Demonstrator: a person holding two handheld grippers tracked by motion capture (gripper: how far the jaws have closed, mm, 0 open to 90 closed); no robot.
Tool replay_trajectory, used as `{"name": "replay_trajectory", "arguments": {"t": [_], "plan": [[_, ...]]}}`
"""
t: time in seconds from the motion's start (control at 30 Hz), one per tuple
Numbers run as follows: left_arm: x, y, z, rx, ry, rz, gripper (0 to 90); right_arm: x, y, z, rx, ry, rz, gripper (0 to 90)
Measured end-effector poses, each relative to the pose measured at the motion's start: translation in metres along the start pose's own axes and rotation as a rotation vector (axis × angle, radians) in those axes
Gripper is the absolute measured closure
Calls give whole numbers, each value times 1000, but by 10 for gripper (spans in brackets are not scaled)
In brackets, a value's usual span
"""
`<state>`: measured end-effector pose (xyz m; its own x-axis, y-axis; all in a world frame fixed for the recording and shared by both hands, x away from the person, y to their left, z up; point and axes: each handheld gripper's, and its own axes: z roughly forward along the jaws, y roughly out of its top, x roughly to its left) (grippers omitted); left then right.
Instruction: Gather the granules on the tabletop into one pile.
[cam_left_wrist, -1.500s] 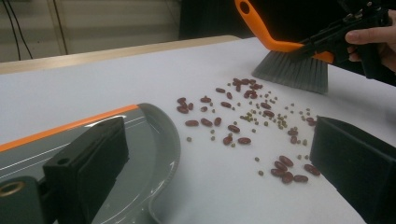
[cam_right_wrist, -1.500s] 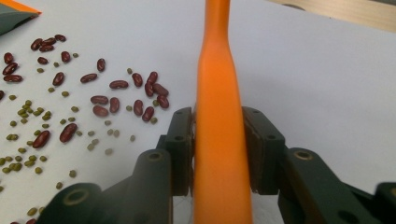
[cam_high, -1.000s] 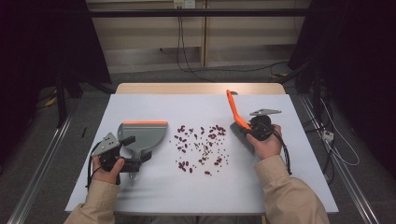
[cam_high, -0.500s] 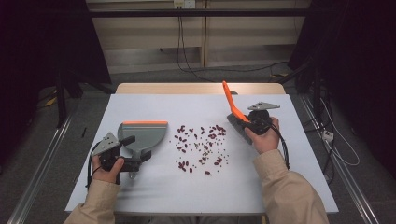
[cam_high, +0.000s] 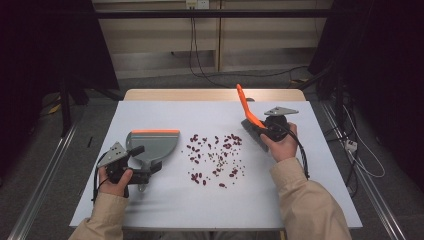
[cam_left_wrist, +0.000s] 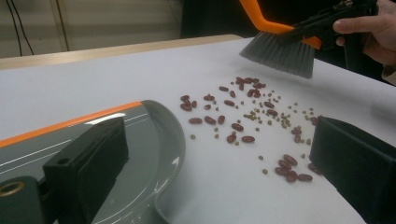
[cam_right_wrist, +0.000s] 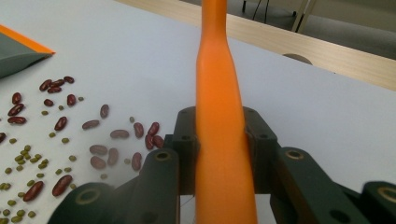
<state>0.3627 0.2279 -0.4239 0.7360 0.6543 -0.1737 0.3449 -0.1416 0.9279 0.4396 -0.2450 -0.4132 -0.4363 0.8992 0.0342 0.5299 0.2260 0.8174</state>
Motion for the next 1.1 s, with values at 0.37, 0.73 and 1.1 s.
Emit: {"name": "replay_trajectory", "arguments": {"t": [0.37, 0.73, 1.1], "plan": [[1, -1, -1, -1, 7, -4, 42, 0, 8, 12, -9, 2, -43, 715], [3, -2, -3, -1, 15, -14, 45, 7, 17, 22, -12, 16, -68, 715], [4, -4, -5, 1, 21, -13, 45, 9, 20, 25, -18, 25, -70, 715]]}}
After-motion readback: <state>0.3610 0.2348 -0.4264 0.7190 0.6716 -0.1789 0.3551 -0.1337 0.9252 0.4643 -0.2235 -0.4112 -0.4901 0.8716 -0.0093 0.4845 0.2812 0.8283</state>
